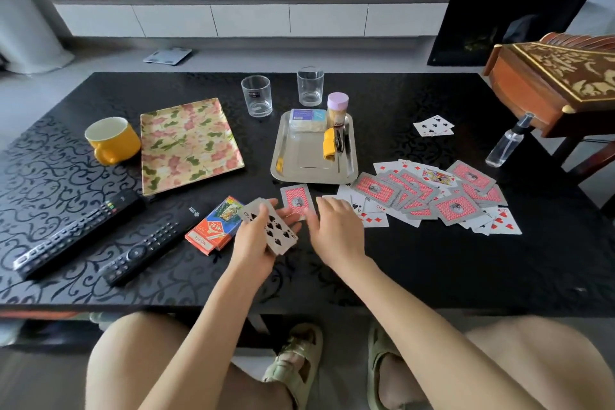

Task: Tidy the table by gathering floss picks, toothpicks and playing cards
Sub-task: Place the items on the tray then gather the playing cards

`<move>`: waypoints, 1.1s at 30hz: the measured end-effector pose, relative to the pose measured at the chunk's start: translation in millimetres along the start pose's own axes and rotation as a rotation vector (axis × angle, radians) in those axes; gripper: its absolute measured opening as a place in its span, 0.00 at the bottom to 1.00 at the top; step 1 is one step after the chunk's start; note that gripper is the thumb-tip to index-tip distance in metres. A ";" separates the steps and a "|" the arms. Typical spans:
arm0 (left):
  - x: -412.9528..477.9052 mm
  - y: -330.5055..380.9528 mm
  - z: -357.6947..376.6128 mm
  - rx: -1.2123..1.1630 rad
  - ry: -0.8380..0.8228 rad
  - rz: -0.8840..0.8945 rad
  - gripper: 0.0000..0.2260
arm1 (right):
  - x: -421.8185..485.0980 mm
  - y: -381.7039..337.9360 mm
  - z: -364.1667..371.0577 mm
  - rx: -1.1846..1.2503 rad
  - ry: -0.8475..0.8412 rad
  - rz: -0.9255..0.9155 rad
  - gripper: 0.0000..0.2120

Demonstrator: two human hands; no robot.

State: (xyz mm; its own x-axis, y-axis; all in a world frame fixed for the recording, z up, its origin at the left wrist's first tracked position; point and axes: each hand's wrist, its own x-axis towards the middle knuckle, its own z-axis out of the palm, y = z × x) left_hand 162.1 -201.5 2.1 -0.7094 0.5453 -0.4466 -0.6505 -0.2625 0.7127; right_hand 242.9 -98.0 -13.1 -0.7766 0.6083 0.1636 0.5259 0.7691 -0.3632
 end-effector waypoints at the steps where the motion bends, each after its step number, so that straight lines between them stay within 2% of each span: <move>1: 1.9 7.6 -3.1 0.031 0.027 0.025 0.10 | 10.6 -0.8 8.5 -0.077 -0.119 -0.114 0.26; 2: 2.8 14.4 -5.2 0.069 0.059 0.046 0.10 | 16.6 -2.7 17.4 -0.178 -0.222 -0.219 0.29; 4: 4.7 25.5 -6.5 0.136 0.119 0.074 0.08 | 11.7 -4.3 28.6 -0.299 -0.291 -0.365 0.34; 8: 5.6 38.3 -12.2 0.218 0.124 0.050 0.02 | -46.4 12.9 30.2 -0.229 -0.305 -0.669 0.43; 10: 4.0 39.8 -15.6 0.305 0.074 0.038 0.05 | -76.4 34.6 23.1 -0.302 -0.264 -0.797 0.39; 12: 1.7 38.4 -14.7 0.374 0.028 0.017 0.07 | -93.8 60.4 18.0 -0.271 -0.145 -0.863 0.22; 13: 0.4 36.0 -13.1 0.391 0.004 -0.006 0.07 | -98.2 69.7 12.7 -0.169 -0.093 -0.838 0.13; 14: -1.7 32.3 -8.8 0.408 -0.022 -0.043 0.07 | -100.1 75.3 2.5 -0.033 -0.064 -0.760 0.09; 17: -11.4 17.7 5.2 0.488 -0.144 -0.200 0.11 | -87.9 69.4 -42.8 0.367 -0.042 -0.379 0.08; 18: -15.4 11.0 11.7 0.551 -0.219 -0.245 0.15 | -79.8 65.7 -59.4 0.419 -0.070 -0.284 0.07; 20: -21.8 -1.6 23.5 0.675 -0.426 -0.312 0.22 | -62.5 56.3 -85.2 0.447 -0.106 -0.222 0.06; 22: -23.7 -16.7 36.1 0.691 -0.645 -0.371 0.27 | -46.8 50.0 -99.8 0.406 -0.088 -0.236 0.07; 24: -25.9 -25.5 43.1 0.619 -0.736 -0.427 0.26 | -35.6 45.0 -100.4 0.394 -0.132 -0.204 0.07; 26: -22.6 -33.4 50.5 0.441 -0.680 -0.498 0.17 | -21.5 52.6 -101.0 0.472 -0.182 -0.069 0.09; 28: -15.2 -35.7 55.3 0.326 -0.525 -0.502 0.12 | 1.3 77.0 -95.5 0.514 -0.122 0.170 0.16; 31: -2.5 -34.9 59.8 0.329 -0.339 -0.455 0.08 | 36.1 124.7 -78.4 0.208 -0.017 0.537 0.29; 33: 3.5 -31.9 66.0 0.356 -0.243 -0.397 0.08 | 50.1 139.5 -68.7 0.043 -0.064 0.636 0.36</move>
State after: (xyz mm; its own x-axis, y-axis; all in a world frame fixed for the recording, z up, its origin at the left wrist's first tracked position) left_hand 198.3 -138.7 13.4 -0.3198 0.7251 -0.6099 -0.6927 0.2602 0.6726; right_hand 301.1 53.3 7.5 -0.3370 0.9294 -0.1506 0.8775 0.2521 -0.4080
